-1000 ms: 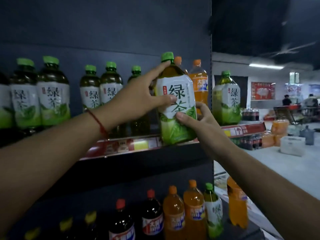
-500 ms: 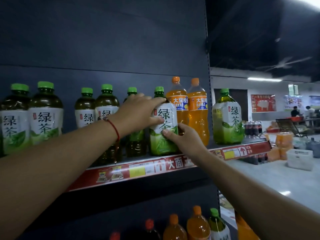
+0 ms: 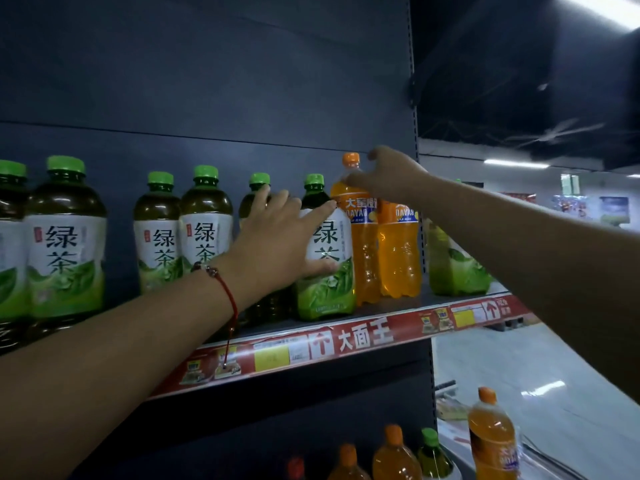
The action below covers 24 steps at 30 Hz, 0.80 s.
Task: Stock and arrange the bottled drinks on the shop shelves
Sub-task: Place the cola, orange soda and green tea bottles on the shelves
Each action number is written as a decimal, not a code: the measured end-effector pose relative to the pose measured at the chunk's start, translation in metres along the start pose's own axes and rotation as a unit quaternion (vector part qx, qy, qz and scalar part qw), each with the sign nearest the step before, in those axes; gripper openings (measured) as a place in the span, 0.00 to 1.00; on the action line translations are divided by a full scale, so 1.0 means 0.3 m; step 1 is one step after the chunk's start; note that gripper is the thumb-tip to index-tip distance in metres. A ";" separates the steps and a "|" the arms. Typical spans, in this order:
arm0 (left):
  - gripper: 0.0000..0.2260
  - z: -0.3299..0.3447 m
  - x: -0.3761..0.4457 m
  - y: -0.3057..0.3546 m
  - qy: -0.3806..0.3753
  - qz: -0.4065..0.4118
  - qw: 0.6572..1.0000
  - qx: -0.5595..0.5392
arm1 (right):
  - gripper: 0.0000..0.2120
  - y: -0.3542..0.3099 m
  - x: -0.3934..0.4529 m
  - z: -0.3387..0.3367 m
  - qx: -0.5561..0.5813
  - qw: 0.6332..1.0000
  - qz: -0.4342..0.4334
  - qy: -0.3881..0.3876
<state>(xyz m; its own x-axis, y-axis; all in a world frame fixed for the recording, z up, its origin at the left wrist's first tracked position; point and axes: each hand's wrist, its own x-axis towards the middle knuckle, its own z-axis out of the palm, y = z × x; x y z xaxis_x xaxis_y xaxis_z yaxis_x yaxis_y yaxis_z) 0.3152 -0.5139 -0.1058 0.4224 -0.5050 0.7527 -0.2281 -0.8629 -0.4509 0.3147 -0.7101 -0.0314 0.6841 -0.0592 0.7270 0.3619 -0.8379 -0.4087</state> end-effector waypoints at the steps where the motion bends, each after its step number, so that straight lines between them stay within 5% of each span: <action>1: 0.43 0.001 -0.002 0.002 -0.002 -0.002 1.000 -0.004 | 0.37 -0.011 0.020 0.002 -0.028 1.000 0.011 -0.007; 5: 0.44 0.000 -0.002 0.005 -0.011 -0.008 1.000 -0.016 | 0.41 -0.036 0.069 0.042 -0.084 0.993 0.047 -0.060; 15: 0.44 -0.007 -0.003 0.009 -0.027 -0.011 1.000 -0.011 | 0.23 -0.023 0.052 0.028 -0.137 0.987 0.026 -0.079; 24: 0.43 -0.022 -0.010 0.030 -0.044 -0.029 0.999 -0.007 | 0.41 0.078 -0.115 -0.086 0.089 0.995 0.004 0.039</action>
<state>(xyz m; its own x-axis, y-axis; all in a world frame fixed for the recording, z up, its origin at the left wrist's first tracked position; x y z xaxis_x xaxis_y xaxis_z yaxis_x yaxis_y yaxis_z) 0.3062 -0.5204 -0.1089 0.5105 -0.4513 0.7319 -0.2136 -0.8911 -0.4005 0.2832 -0.7416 -0.0520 0.6379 -0.1134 0.7617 0.4679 -0.7286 -0.5003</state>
